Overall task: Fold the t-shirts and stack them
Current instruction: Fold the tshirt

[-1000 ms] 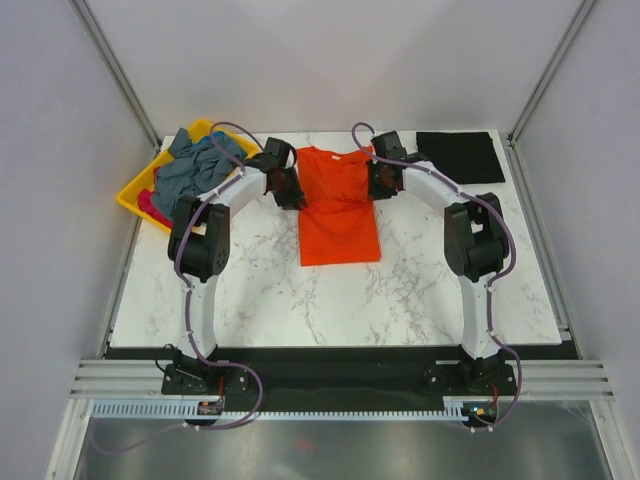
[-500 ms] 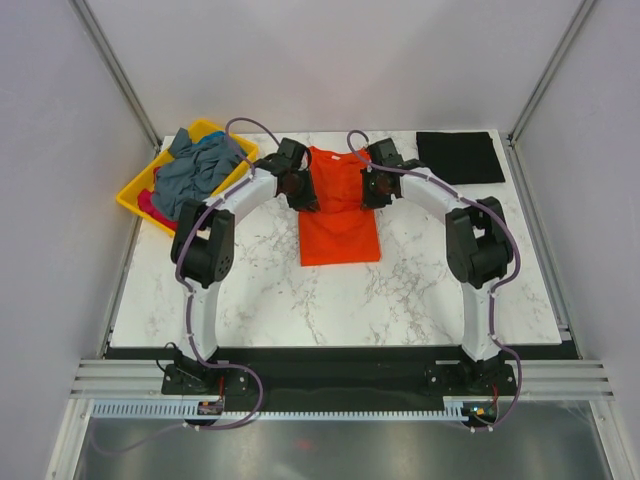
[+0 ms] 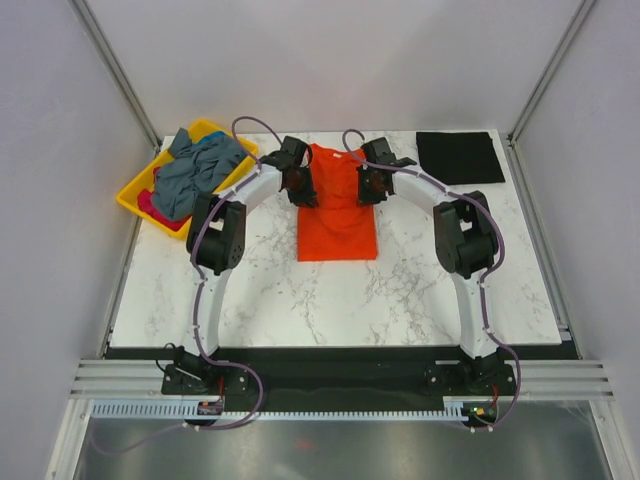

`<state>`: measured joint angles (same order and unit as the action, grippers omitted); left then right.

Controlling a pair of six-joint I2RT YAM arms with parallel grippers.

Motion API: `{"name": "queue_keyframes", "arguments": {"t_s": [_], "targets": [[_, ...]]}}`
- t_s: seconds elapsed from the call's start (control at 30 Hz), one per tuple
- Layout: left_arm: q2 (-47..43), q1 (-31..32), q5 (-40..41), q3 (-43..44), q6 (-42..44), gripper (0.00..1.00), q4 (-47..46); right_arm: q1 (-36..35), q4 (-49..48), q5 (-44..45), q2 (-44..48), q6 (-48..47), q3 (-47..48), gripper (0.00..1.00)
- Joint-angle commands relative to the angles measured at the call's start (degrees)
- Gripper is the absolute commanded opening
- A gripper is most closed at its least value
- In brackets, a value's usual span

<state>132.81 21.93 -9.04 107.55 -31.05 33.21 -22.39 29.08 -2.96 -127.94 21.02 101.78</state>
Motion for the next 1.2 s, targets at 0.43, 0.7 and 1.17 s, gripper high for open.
{"name": "queue_keyframes", "arguments": {"t_s": [0.43,0.7,1.17], "targets": [[-5.36,-2.33,-1.59,2.6,8.19,0.34,0.1,2.18,-0.34,1.83,4.62,3.42,-0.78,0.27],[-17.93,-2.33,-2.48,-13.4,7.94,0.42,2.03,1.12,-1.65,-5.65,16.04,2.02,-16.33,0.39],[-20.59,-2.25,-3.97,-27.74,6.09,0.46,-2.54,0.95,-9.38,-13.12,19.39,0.78,-31.55,0.44]]}}
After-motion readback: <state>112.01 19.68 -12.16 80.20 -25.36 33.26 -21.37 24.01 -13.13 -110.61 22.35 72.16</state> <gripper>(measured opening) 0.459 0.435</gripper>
